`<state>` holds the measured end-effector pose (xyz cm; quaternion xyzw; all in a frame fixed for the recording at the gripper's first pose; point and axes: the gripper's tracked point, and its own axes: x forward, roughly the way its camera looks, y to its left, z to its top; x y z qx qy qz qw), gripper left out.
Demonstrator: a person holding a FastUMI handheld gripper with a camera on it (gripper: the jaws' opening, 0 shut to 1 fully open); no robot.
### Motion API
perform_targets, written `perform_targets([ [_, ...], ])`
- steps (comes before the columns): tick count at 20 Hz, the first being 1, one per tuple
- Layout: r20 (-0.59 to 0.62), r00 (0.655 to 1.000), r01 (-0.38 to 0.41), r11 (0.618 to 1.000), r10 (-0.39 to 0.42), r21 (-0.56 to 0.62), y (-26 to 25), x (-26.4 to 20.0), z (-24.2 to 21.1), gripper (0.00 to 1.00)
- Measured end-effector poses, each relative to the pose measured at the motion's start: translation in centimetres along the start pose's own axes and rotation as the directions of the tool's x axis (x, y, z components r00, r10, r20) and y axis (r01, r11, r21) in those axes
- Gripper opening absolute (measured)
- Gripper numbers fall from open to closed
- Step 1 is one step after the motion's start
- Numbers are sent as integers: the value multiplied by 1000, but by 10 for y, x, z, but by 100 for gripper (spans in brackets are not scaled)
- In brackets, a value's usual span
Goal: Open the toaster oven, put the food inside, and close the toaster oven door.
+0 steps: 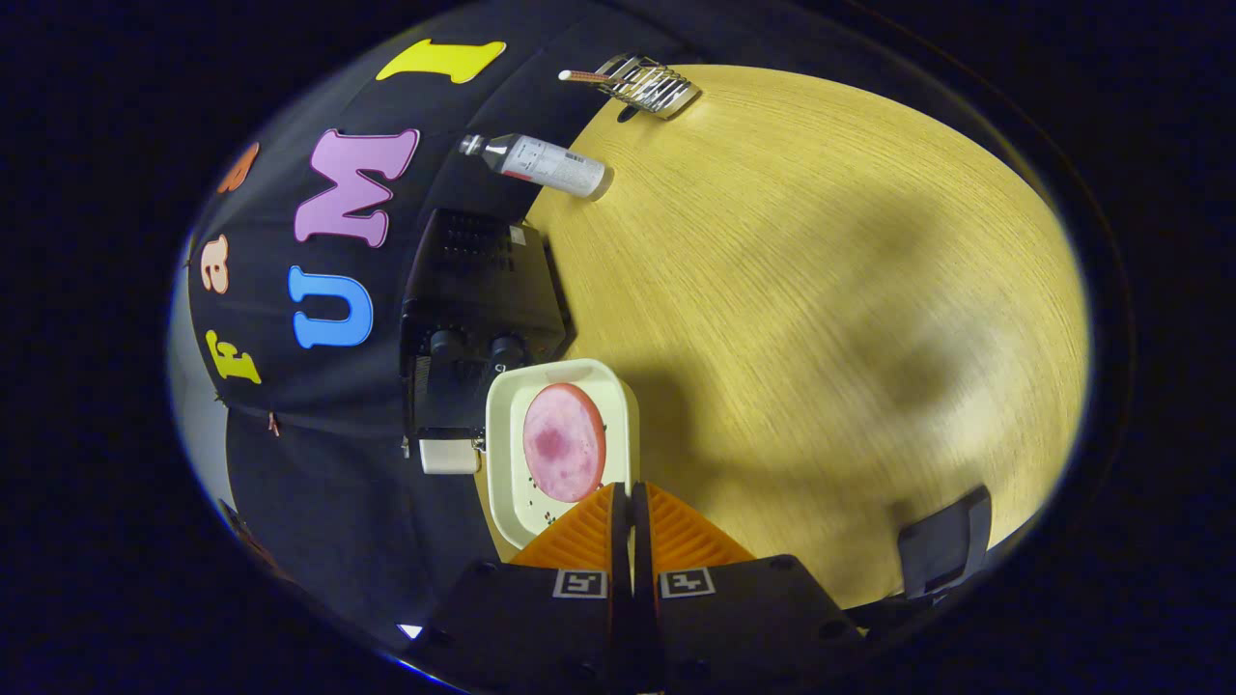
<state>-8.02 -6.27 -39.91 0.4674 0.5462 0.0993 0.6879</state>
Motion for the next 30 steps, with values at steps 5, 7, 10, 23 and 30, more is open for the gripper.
perform_targets([
  [5, 23, 1000, 11, 1000, -12, 15, 33, 11, -31, 5],
  [7, 29, 999, 19, 999, -20, 33, 46, 19, -44, 5],
  [10, 40, 999, 20, 998, -23, 63, 68, 40, -64, 5],
  [23, 221, 964, 92, 968, -145, 234, 155, 132, -69, 6],
  [30, 325, 919, 56, 890, -222, 452, 188, 187, -49, 6],
])
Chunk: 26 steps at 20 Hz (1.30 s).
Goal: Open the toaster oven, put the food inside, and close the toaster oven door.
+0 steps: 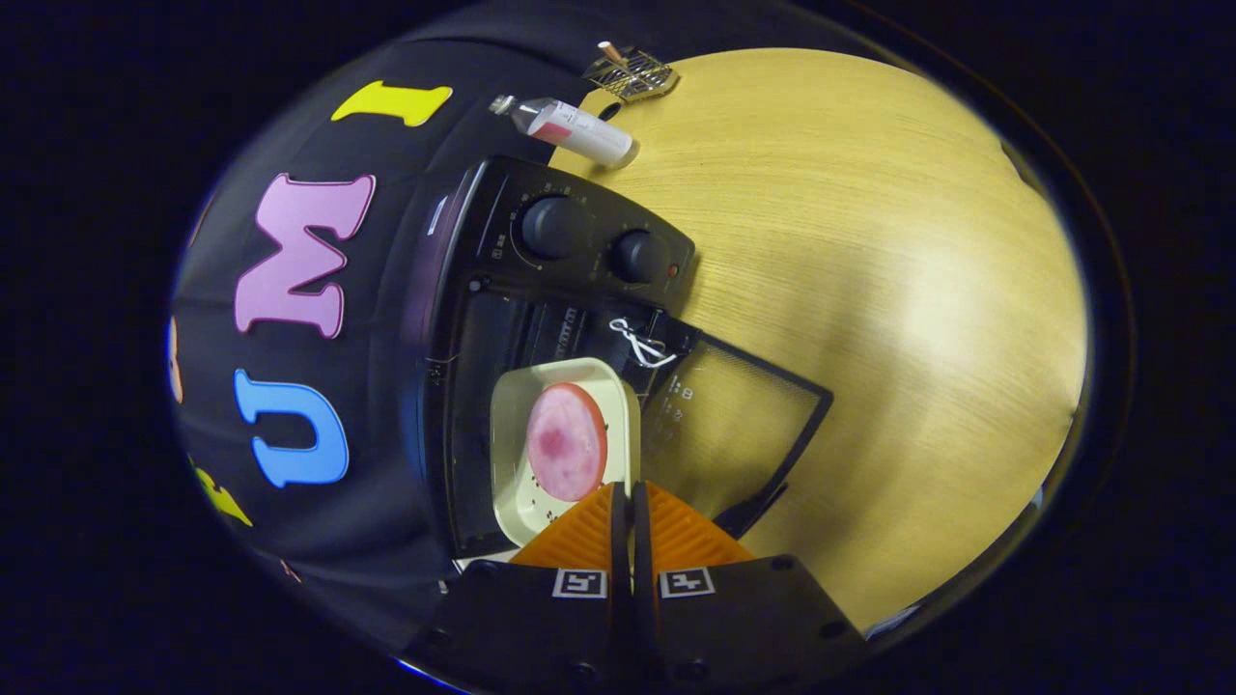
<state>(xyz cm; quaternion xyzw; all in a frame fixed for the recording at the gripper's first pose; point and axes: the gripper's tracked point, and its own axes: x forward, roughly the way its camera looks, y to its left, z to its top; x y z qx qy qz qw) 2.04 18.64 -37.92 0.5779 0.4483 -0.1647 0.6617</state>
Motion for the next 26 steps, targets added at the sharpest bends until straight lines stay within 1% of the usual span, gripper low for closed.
perform_targets([
  [6, 93, 995, 24, 993, -35, 117, 23, 34, -9, 6],
  [10, 117, 992, 25, 983, -47, 185, 32, 53, -13, 6],
  [13, 170, 981, 59, 976, -96, 211, 25, 57, -7, 6],
  [14, 169, 981, 56, 974, -95, 218, 25, 59, -9, 6],
  [16, 157, 985, 28, 973, -65, 229, 30, 64, -12, 6],
  [17, 138, 989, 19, 971, -53, 239, 33, 66, -16, 10],
  [18, 117, 992, 8, 970, -38, 245, 35, 65, -23, 11],
  [19, 107, 994, -3, 969, -24, 247, 36, 69, -24, 16],
  [20, 100, 995, -19, 968, -6, 249, 39, 66, -25, 16],
  [24, 58, 998, -43, 975, 31, 216, 37, 50, -26, 50],
  [25, 41, 998, -51, 978, 44, 204, 36, 43, -26, 68],
  [26, 23, 999, -49, 982, 46, 181, 32, 37, -26, 75],
])
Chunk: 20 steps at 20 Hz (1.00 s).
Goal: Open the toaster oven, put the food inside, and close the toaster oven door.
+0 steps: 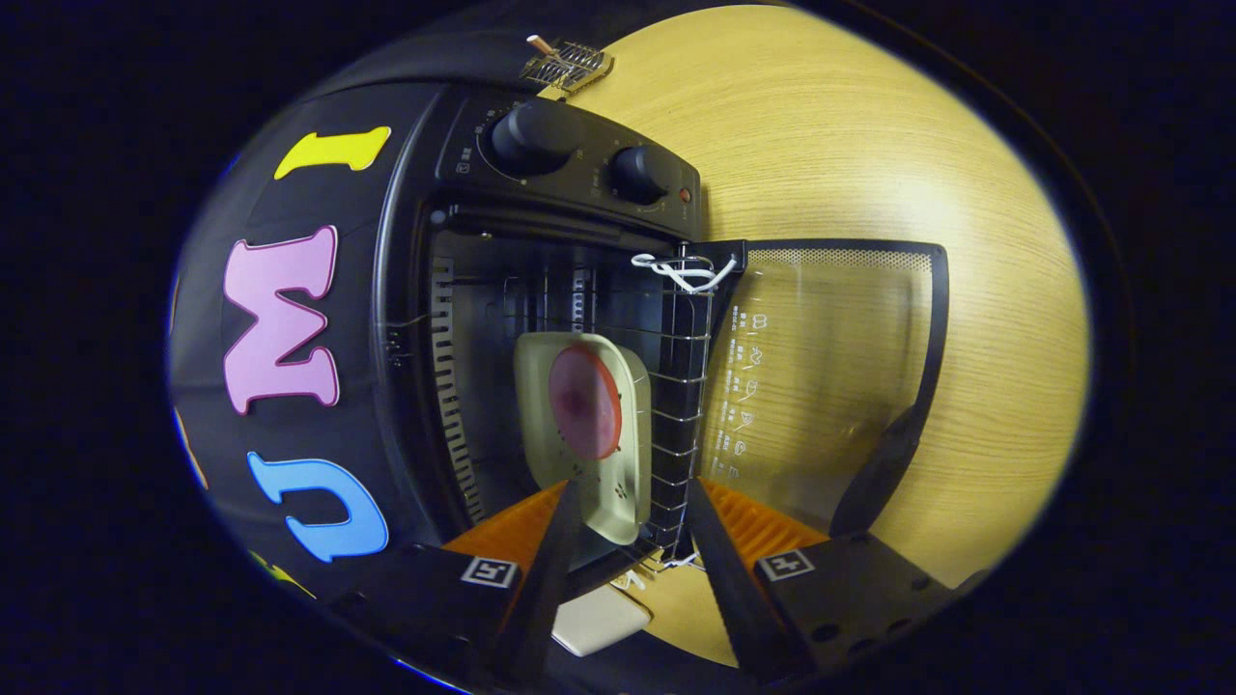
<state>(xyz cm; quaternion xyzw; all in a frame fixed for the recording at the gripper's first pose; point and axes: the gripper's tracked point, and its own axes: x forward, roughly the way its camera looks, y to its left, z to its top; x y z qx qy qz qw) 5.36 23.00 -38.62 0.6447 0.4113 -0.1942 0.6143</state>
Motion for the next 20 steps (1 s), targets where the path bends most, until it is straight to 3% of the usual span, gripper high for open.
perform_targets([
  [1, -14, 1000, -1, 999, 0, -49, -4, -9, 2, 87],
  [3, -4, 1000, 4, 975, -4, -222, -14, -28, 14, 97],
  [8, 36, 999, 7, 820, 16, -572, -33, -65, 38, 97],
  [10, 63, 998, 45, 691, 1, -722, -45, -79, 45, 97],
  [14, 86, 995, 99, 331, -53, -938, -79, -95, 36, 99],
  [15, 88, 994, 102, 257, -64, -961, -89, -96, 31, 99],
  [17, 78, 992, 93, 172, -97, -981, -111, -89, 15, 99],
  [20, 76, 984, 96, 124, -160, -988, -140, -65, 3, 99],
])
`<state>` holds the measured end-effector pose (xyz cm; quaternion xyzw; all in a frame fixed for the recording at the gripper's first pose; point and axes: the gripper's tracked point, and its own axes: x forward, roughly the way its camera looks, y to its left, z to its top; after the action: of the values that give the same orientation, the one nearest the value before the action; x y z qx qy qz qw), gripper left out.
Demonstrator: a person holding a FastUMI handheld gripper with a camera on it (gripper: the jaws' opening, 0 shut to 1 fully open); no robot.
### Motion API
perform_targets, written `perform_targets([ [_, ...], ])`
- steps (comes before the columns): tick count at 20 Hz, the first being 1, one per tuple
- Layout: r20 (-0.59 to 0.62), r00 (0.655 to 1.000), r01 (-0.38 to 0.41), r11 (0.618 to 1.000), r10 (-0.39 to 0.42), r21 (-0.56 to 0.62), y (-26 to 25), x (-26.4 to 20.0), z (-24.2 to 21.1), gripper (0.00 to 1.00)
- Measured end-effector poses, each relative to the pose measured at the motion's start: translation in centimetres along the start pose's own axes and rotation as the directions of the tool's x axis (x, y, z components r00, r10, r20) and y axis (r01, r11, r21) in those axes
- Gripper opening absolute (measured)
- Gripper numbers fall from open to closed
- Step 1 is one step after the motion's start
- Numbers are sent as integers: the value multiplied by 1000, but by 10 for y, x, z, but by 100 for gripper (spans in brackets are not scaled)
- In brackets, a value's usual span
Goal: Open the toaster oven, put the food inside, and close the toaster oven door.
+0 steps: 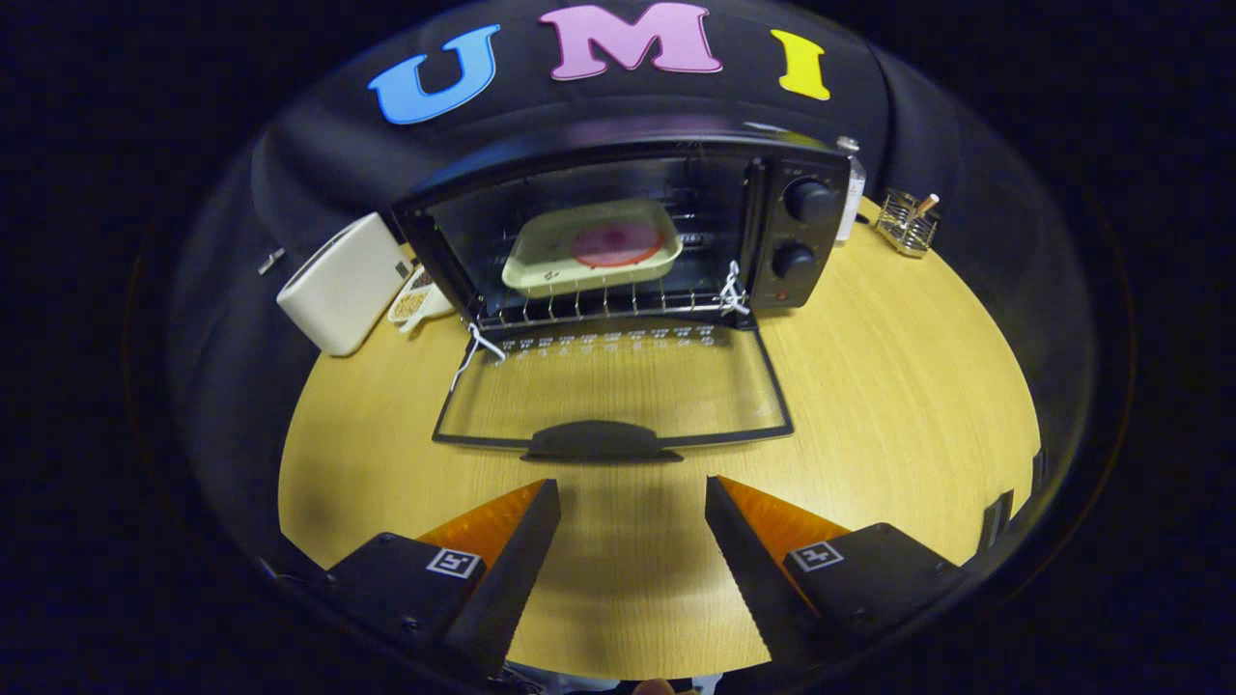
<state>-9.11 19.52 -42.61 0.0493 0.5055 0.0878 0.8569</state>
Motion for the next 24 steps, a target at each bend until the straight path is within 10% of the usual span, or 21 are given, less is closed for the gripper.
perform_targets([
  [24, 25, 993, 115, 993, -114, -12, 9, 39, 6, 99],
])
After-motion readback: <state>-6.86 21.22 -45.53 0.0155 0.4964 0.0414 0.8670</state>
